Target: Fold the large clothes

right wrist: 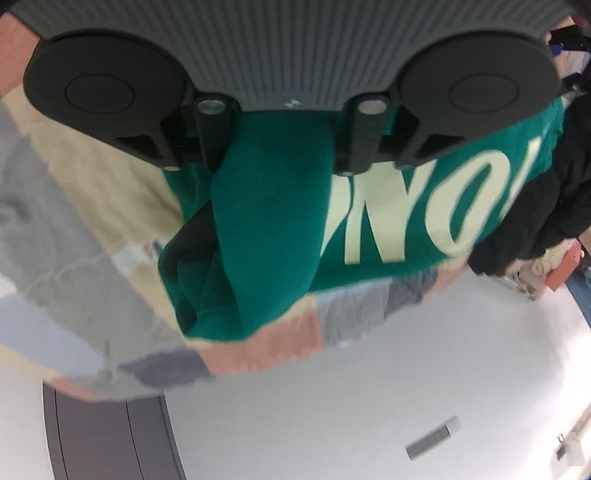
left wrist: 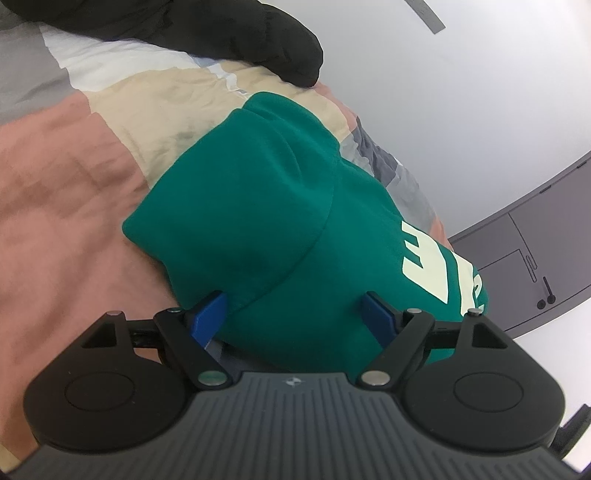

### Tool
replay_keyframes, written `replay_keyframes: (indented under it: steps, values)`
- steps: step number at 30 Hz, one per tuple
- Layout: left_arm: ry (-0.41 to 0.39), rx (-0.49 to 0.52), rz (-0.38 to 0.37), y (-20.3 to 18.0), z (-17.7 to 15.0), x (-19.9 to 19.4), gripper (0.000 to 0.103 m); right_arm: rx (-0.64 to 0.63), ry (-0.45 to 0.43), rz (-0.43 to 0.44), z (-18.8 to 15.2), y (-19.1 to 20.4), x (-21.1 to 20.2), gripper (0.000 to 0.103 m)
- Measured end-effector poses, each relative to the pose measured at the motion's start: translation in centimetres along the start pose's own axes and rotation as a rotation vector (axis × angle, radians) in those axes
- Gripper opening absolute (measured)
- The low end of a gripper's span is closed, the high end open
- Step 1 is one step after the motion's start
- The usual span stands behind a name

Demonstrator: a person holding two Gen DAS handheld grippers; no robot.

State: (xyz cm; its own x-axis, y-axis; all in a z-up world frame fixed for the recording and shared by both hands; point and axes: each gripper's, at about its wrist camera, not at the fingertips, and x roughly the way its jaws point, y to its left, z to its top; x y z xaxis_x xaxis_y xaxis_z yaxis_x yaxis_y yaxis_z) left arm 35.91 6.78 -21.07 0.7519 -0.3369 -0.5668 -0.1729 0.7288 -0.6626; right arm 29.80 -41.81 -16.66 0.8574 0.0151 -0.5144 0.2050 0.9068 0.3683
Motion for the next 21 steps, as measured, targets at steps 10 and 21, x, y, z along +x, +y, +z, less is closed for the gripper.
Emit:
replay_keyframes:
  steps: [10, 21]
  values:
    - [0.012, -0.110, -0.007, 2.0, 0.7, 1.0, 0.084, 0.094, -0.065, -0.038, 1.9, -4.1, 4.1, 0.024]
    - [0.015, -0.212, -0.117, 2.2, 0.0, -0.6, 0.084, 0.361, -0.053, 0.016, -0.1, -4.9, -0.6, 0.084]
